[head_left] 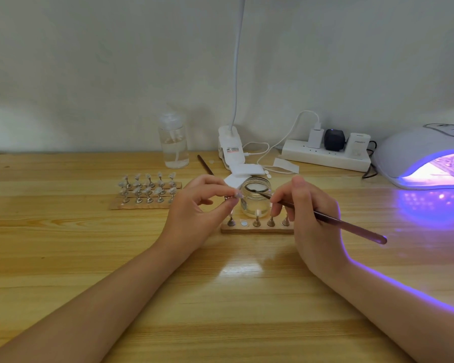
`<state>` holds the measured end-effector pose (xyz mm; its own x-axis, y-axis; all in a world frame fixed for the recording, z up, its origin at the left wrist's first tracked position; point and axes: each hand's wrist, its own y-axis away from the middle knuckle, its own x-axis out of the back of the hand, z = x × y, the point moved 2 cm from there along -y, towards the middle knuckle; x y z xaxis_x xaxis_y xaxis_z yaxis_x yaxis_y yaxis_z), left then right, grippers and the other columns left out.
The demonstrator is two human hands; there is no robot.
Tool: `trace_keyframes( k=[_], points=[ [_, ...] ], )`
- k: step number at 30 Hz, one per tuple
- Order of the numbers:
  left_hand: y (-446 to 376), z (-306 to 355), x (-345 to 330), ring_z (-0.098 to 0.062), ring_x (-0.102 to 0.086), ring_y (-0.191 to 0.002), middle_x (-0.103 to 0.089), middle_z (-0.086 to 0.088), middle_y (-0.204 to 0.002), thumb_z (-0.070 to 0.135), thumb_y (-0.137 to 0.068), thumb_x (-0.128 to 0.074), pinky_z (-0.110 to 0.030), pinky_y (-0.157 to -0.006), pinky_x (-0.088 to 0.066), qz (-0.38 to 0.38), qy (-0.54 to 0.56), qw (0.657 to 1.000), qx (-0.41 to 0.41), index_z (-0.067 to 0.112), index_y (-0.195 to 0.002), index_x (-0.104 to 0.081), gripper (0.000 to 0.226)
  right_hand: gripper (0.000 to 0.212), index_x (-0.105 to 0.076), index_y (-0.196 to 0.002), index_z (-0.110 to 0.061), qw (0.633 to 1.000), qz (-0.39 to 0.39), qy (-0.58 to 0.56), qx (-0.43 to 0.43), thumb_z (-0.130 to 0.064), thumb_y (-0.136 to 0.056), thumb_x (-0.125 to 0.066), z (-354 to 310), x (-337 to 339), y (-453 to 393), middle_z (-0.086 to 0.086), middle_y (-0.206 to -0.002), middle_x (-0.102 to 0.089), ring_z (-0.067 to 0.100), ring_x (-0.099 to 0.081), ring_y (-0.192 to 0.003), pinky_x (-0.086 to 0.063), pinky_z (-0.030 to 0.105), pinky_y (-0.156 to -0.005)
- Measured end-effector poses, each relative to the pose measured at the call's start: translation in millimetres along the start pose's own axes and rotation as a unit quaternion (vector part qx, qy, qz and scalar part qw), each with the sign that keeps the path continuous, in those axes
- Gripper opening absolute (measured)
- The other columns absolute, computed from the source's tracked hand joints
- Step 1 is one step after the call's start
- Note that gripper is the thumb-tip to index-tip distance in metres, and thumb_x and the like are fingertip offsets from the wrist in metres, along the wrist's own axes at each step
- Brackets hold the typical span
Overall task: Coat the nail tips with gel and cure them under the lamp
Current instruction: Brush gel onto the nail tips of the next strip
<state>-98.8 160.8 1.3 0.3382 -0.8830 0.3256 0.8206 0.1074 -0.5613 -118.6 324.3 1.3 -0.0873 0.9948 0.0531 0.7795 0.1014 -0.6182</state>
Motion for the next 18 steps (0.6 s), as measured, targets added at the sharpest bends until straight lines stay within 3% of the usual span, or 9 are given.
trace_keyframes(
  k=[7, 11, 18],
  points=[
    [-0.6, -0.3, -0.1, -0.003, -0.059, -0.087, -0.065, 0.013, -0.087, 0.017, -0.075, -0.071, -0.031, -0.069, -0.047, 0.024, -0.006, 1.000, 0.001, 0.035, -0.075, -0.067, 0.019, 0.036, -0.058, -0.068, -0.021, 0.999, -0.027, 0.040, 0.021, -0.040, -0.087, -0.034, -2.7, -2.1, 1.5, -0.001, -0.060, -0.057, 0.001, -0.049, -0.052, -0.039, 0.014, -0.052],
    [-0.2, -1.0, 0.4, -0.008, -0.062, -0.084, -0.068, 0.011, -0.084, 0.015, -0.076, -0.071, -0.038, -0.070, -0.048, 0.028, -0.004, 1.000, -0.003, 0.031, -0.076, -0.068, 0.017, 0.031, -0.055, -0.069, -0.029, 0.993, -0.048, 0.096, 0.047, -0.039, -0.088, -0.034, -3.0, -4.1, 2.4, -0.007, -0.063, -0.059, 0.001, -0.057, -0.064, -0.041, 0.011, -0.060],
    [0.5, -1.9, 0.0, -0.009, -0.060, -0.079, -0.067, 0.008, -0.080, 0.018, -0.074, -0.072, -0.034, -0.069, -0.046, 0.028, -0.007, 1.000, -0.008, 0.035, -0.075, -0.068, 0.018, 0.029, -0.056, -0.072, -0.032, 0.986, -0.056, 0.142, 0.068, -0.041, -0.089, -0.035, -1.1, -5.5, 3.3, -0.004, -0.067, -0.060, 0.009, -0.058, -0.065, -0.046, 0.021, -0.061]
  ],
)
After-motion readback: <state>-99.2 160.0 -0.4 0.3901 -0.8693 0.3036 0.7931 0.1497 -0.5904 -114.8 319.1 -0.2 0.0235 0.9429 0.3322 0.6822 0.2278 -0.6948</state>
